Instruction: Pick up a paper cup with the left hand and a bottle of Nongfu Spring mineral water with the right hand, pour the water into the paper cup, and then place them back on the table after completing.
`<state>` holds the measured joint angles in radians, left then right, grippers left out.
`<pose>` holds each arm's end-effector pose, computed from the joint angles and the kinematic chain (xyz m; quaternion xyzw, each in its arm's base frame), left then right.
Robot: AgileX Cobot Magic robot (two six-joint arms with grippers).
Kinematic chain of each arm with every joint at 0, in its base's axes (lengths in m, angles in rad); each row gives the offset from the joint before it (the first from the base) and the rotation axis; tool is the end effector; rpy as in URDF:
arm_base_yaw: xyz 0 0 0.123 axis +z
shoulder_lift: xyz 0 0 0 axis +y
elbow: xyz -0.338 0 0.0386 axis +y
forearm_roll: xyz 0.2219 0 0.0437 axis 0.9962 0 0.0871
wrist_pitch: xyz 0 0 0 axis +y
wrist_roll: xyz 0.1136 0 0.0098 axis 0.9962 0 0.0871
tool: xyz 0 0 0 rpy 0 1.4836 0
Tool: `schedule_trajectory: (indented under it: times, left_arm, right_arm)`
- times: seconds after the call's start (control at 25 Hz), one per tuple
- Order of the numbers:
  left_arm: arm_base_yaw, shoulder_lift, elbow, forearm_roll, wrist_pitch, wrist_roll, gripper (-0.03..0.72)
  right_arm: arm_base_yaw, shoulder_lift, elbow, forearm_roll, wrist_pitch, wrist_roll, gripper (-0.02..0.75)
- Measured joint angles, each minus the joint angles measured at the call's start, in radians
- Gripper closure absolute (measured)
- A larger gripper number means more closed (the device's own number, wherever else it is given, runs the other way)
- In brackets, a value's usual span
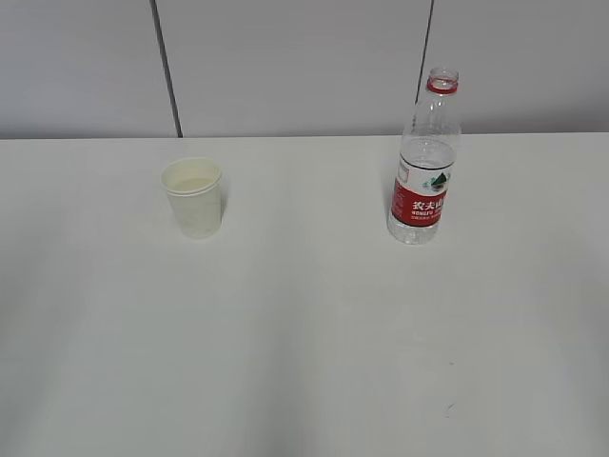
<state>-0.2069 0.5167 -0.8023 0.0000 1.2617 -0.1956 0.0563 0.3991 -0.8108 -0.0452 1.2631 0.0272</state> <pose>-0.0024 0.0005 0.3394 0.0053 0.9424 -0.0668 0.3276 -0.0281 -0.0065 0.3399 -0.0112 0.9195 -0.0061 0.3929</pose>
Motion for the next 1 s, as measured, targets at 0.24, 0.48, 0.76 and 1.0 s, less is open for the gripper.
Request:
schedule_trajectory:
  times: [0.24, 0.48, 0.76, 1.0]
  left_arm:
    - [0.000, -0.164, 0.077, 0.000, 0.004, 0.011, 0.293]
    - [0.000, -0.314, 0.159, 0.000, 0.009, 0.012, 0.293]
    - [0.000, -0.479, 0.222, 0.023, -0.005, 0.054, 0.293]
    - [0.000, -0.520, 0.242, 0.030, -0.088, 0.096, 0.293]
  right_arm:
    - [0.000, -0.179, 0.093, 0.000, 0.006, -0.035, 0.150]
    - [0.000, -0.322, 0.169, 0.000, 0.009, -0.085, 0.150]
    - [0.000, -0.417, 0.237, 0.007, -0.001, -0.111, 0.150]
    - [0.000, -0.417, 0.296, 0.009, -0.101, -0.119, 0.151]
